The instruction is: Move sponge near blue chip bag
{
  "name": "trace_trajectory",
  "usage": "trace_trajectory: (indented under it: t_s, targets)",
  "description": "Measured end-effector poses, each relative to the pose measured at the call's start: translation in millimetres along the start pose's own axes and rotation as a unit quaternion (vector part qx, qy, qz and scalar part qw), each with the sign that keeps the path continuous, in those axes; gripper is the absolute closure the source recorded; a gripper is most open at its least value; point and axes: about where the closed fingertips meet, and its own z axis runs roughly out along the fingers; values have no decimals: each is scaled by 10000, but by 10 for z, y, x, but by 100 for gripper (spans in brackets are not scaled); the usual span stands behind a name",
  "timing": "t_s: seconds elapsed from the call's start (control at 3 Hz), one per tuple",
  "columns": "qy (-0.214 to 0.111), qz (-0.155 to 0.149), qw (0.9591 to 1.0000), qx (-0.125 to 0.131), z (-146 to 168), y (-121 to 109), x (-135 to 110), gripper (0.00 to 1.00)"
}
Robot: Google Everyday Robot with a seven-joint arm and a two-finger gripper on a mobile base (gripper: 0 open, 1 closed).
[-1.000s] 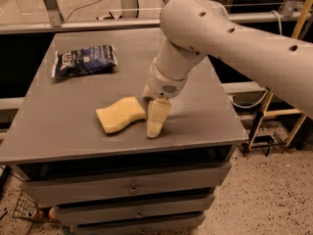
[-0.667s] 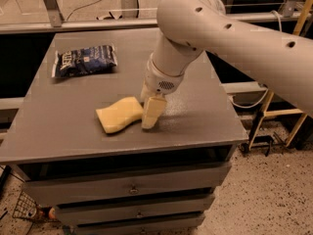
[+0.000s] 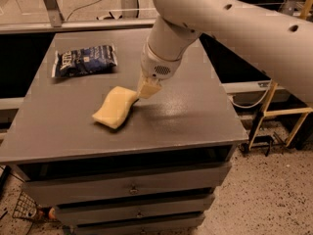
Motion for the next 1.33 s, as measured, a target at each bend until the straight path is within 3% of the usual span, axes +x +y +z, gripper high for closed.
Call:
trace_trajectory:
  t_s: [0.67,1.0,1.33]
  targets:
    - [-96,193,9995,248,-349,-151,37,100]
    - [-25,297,9994,183,-321,-77,136,100]
    - [136,483,9987,-124,-94,149,327,100]
